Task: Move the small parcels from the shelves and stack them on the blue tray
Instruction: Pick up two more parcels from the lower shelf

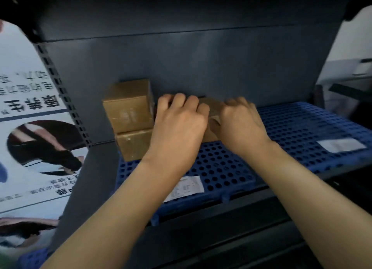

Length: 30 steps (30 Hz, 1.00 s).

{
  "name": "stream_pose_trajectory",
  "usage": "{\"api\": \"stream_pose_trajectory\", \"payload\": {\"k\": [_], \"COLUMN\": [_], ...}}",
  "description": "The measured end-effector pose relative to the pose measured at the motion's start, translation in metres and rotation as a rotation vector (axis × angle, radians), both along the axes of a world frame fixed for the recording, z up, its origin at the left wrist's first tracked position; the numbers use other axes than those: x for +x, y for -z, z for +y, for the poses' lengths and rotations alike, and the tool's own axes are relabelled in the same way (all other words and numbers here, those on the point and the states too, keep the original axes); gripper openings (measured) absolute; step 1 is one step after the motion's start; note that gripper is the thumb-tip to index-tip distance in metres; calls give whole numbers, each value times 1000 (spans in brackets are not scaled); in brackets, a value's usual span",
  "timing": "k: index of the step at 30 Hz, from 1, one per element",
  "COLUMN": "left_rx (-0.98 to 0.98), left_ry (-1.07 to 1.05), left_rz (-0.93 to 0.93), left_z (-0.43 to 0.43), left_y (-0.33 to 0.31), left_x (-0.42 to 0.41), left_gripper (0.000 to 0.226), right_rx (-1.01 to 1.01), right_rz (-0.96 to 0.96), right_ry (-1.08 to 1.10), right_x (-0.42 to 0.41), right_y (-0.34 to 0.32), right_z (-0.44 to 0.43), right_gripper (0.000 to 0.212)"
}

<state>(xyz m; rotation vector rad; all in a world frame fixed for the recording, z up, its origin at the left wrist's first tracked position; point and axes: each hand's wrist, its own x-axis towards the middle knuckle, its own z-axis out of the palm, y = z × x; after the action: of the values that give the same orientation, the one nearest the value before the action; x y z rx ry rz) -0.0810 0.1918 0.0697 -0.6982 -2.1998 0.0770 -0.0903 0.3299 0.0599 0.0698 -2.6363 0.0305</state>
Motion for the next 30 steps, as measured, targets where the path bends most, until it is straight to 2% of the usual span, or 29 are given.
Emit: {"api": "stream_pose_trajectory", "payload": {"k": [7, 11, 16, 18, 23, 26, 30], "left_rx": [-9, -43, -67, -89, -185, -234, -258], "left_ry": [326, 479, 673, 738, 828, 816, 781], "left_rz": [19, 25, 29, -3, -108, -165, -233], "left_z": [89, 144, 217, 247, 311, 348, 386], "left_y": [5, 9, 24, 30, 53, 68, 90], "left_x": [24, 53, 101, 122, 165, 189, 208], "left_gripper": [16, 28, 20, 16, 26, 32, 29], "right_rx": [63, 97, 79, 45, -1, -94, -157], "right_rz": [-133, -165, -218, -231, -261, -258, -280], "right_ry": [469, 655, 845, 906, 997, 984, 969], "right_x": [66, 125, 203, 236, 300, 330, 356], "right_y": [1, 6, 14, 19, 38, 49, 68], "right_z": [80, 130, 195, 221, 274, 304, 336], "right_gripper": [28, 25, 28, 26, 29, 36, 41]}}
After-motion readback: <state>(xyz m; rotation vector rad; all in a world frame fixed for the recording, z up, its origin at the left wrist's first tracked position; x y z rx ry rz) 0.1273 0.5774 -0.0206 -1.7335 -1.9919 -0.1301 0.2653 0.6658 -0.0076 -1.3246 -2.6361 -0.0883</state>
